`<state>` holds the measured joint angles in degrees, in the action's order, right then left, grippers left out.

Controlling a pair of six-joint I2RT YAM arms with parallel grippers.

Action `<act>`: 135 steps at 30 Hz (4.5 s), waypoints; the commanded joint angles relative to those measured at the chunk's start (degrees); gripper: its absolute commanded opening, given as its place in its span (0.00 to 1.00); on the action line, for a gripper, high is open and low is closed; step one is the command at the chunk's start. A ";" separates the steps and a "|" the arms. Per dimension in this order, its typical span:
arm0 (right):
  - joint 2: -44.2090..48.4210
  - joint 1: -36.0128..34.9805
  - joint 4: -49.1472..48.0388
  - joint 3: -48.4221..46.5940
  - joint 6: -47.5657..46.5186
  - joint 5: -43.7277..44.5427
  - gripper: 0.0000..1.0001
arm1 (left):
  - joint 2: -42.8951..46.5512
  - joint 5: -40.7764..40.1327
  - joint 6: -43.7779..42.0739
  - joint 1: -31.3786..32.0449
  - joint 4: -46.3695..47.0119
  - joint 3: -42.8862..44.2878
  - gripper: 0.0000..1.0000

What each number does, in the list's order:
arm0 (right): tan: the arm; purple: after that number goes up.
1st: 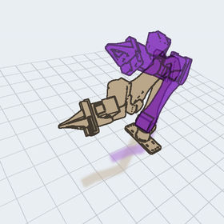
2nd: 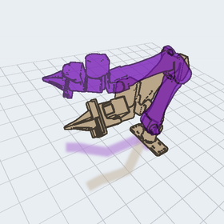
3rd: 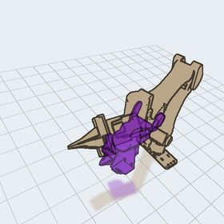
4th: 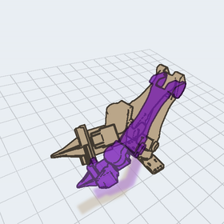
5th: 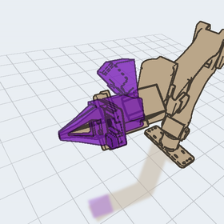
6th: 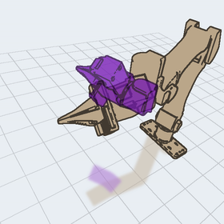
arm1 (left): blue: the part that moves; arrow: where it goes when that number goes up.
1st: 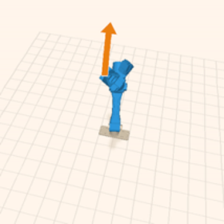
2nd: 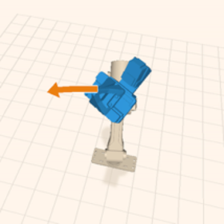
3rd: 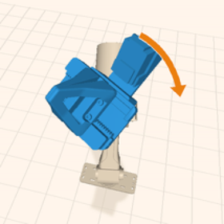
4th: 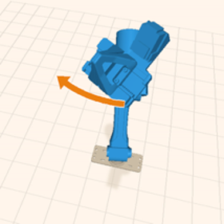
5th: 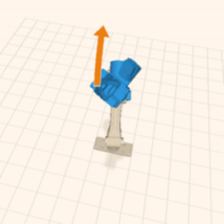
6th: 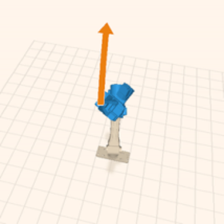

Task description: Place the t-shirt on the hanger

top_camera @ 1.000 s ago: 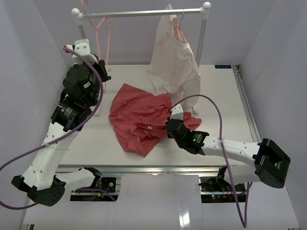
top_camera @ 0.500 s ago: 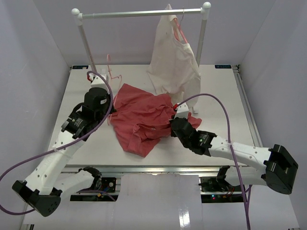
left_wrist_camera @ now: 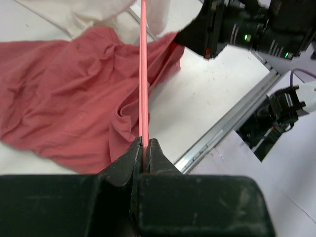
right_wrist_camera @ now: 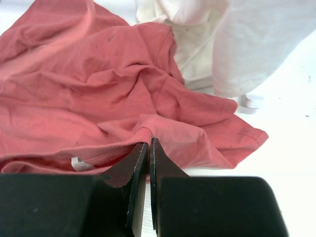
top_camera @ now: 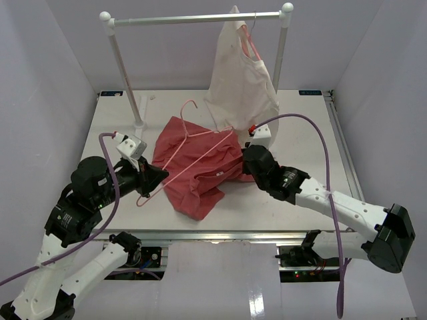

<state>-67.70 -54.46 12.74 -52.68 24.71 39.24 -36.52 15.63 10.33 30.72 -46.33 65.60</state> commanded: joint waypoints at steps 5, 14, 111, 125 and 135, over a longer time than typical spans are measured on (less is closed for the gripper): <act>10.57 2.14 6.25 -4.13 -1.75 1.31 0.08 | 1.45 9.33 1.24 0.22 -0.36 -1.97 0.00; 9.99 3.40 8.22 -6.47 -3.88 0.17 0.08 | 2.24 18.40 1.18 0.22 2.12 -7.32 0.00; 3.10 8.85 6.34 -8.71 -0.75 -2.95 0.08 | 5.80 12.10 6.07 0.22 11.40 -15.58 0.00; 3.00 8.70 5.96 -9.67 -3.96 -9.11 0.08 | 4.36 13.24 2.34 0.22 12.55 -15.97 0.00; 5.66 8.62 9.69 -11.27 -8.90 -17.33 0.08 | 4.93 19.06 0.77 0.22 18.95 -18.60 0.00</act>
<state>-64.57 -45.80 23.05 -60.24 19.28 26.84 -31.90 29.52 12.47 30.87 -33.73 48.32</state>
